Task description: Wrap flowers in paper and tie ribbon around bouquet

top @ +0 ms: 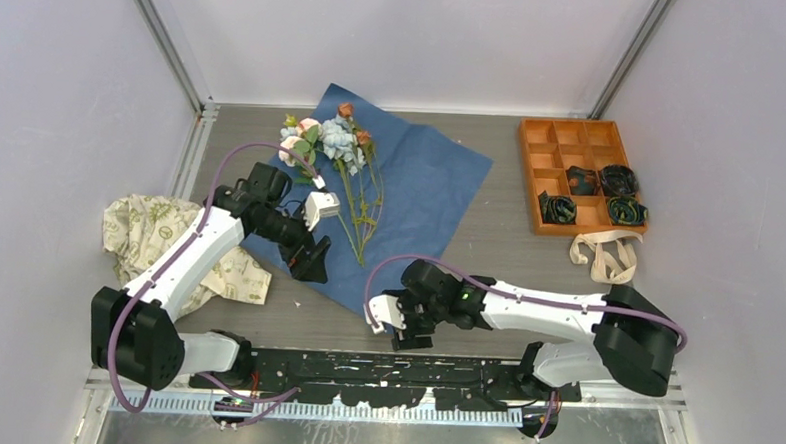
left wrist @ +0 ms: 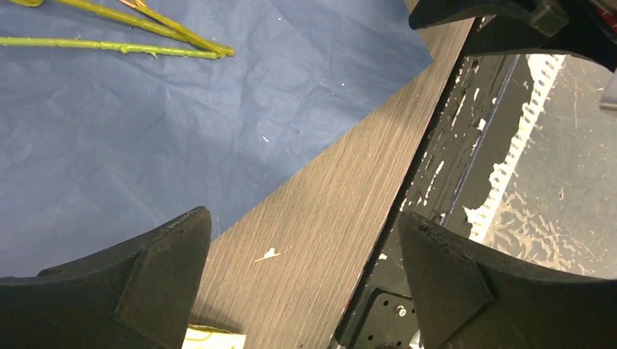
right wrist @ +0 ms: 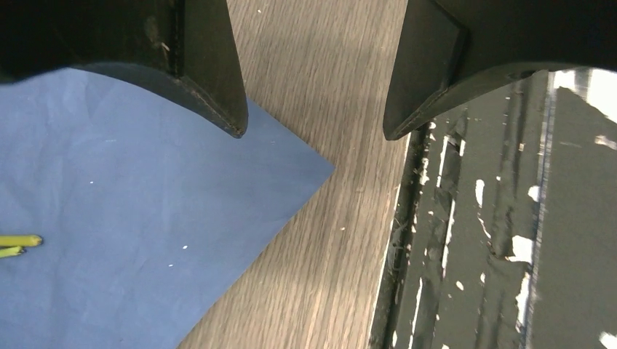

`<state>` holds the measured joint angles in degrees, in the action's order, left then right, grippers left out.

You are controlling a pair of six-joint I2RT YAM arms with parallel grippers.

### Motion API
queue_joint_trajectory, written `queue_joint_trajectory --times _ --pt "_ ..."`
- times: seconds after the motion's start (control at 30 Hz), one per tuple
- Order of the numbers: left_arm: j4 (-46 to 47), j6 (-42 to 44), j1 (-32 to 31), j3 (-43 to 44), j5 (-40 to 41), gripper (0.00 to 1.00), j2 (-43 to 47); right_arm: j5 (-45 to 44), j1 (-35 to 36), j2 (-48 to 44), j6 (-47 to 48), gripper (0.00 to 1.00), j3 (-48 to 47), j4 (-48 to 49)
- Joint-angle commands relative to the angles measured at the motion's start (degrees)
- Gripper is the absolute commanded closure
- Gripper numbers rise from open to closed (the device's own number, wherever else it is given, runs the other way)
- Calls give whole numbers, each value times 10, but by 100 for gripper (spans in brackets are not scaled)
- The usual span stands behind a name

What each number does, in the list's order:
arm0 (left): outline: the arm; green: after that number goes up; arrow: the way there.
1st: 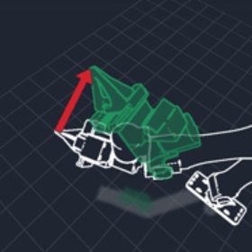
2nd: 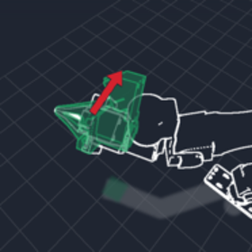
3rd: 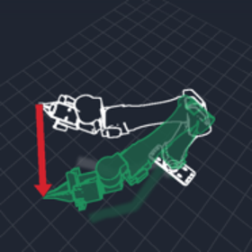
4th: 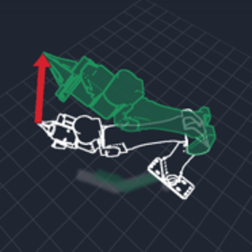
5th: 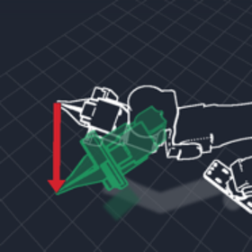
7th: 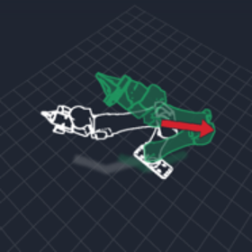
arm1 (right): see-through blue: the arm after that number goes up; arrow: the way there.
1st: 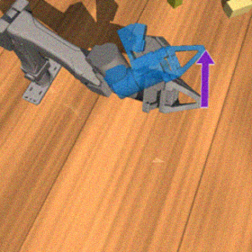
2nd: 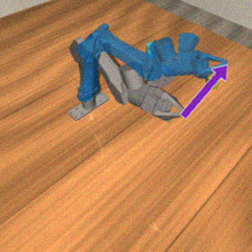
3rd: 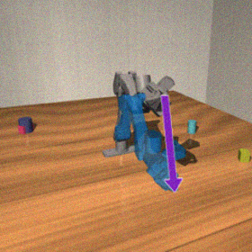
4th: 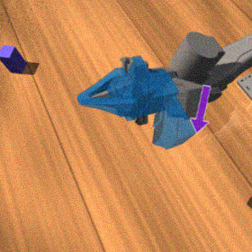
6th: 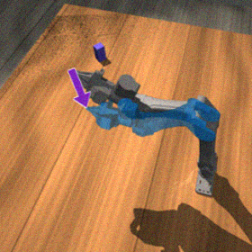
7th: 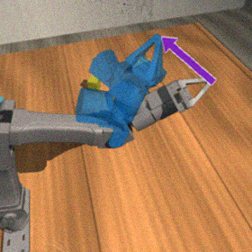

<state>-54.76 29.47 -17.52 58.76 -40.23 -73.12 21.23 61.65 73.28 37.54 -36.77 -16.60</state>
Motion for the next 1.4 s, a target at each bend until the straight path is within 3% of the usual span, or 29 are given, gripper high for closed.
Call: queue_joint_trajectory --times 0.0,0.43,0.7,0.87,0.93,1.13,1.27,1.37 --pt "-2 40 1 -5 -9 1 11 -54 12 13 68 26 24 66" --pt "6 41 1 -14 -4 1 23 -160 12 40 158 35 79 235" --pt "34 -2 8 -3 43 2 -8 -155 12 34 161 79 68 233" --pt "117 -117 44 34 136 3 -56 -148 13 35 149 96 45 201" --pt "153 -163 58 56 174 4 -88 -149 12 32 143 95 39 179" --pt "181 -193 66 101 170 8 -143 -117 15 -38 116 67 34 80" --pt "205 -208 67 95 149 7 -147 -151 31 -78 119 49 80 102" --pt "210 -233 67 104 168 7 -168 -188 34 -50 145 47 96 148"
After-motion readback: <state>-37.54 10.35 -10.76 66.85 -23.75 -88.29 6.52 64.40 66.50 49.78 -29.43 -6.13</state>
